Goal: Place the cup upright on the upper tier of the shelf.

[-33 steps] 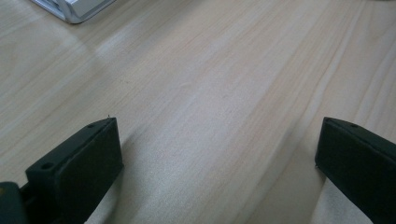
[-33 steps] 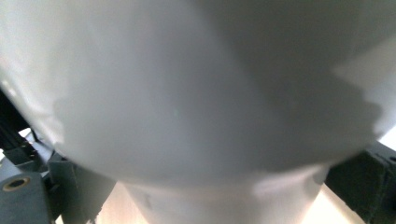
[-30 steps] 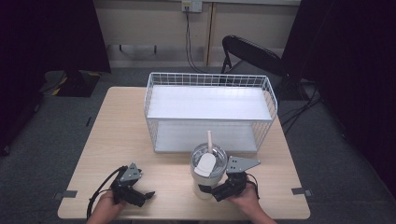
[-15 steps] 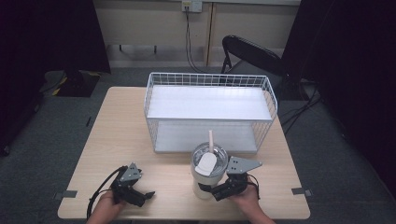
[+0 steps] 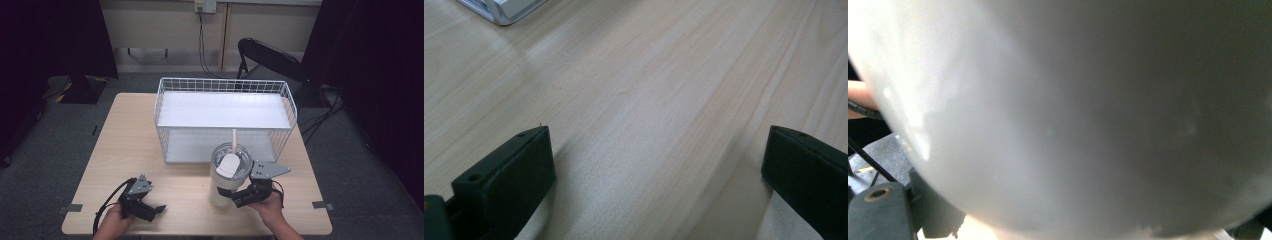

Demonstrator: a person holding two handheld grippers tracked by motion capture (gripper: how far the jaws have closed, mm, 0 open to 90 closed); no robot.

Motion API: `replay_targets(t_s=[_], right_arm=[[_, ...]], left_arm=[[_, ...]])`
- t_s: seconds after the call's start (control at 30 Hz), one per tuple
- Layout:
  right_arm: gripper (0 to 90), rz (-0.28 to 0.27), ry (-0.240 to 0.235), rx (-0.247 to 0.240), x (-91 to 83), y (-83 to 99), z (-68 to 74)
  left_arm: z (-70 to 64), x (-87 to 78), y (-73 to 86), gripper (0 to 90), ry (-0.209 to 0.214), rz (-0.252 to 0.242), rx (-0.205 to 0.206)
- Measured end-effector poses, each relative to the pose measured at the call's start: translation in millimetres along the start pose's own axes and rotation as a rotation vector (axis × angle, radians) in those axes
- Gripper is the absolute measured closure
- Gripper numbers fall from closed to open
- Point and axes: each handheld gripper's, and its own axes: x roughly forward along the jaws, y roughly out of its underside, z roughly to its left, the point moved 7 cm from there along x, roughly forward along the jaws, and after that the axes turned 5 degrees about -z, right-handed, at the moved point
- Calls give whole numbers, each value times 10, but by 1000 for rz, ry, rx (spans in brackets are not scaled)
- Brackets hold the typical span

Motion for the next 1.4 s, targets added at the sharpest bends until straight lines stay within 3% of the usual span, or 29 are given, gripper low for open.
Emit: replay_targets(t_s=[0.5,0.63,1.4], right_arm=[[94,7,10,-19,-45,-362,-115],[94,8,7,5,-54,-463,-163],[95,12,14,19,-183,-892,-303]], left_arm=[[0,0,0,0,0,0,0],[0,0,0,0,0,0,0],[0,0,0,0,0,0,0]])
